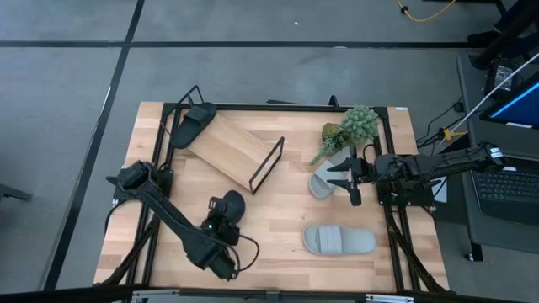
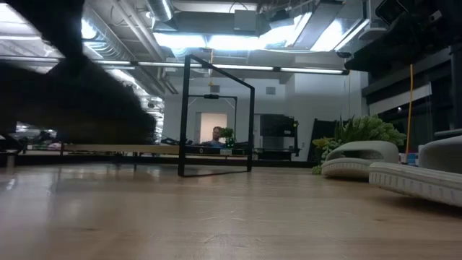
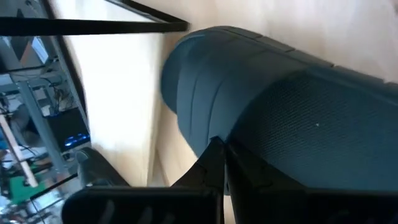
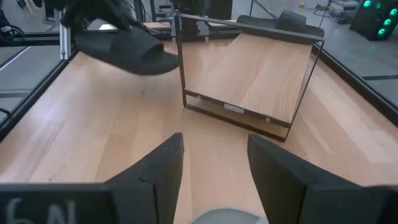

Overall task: Pick and place slides into the shelf
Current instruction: Put the black slipper on the shelf

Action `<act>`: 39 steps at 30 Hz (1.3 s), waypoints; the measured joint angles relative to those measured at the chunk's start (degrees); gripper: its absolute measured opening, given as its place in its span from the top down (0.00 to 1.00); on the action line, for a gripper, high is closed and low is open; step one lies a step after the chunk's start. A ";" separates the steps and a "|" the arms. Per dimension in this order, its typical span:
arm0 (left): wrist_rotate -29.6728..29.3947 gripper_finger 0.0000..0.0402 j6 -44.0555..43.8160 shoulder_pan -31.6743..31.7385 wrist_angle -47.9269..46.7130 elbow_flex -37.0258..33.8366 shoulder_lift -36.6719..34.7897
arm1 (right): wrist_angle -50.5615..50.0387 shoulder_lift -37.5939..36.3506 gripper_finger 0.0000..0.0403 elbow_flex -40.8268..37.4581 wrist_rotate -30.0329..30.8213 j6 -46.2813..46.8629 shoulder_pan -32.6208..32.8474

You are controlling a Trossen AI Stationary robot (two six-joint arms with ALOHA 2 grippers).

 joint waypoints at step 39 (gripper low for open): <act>-17.26 1.00 24.65 22.71 5.45 -19.58 -24.54 | -0.59 0.28 0.55 0.00 0.00 -1.40 -0.01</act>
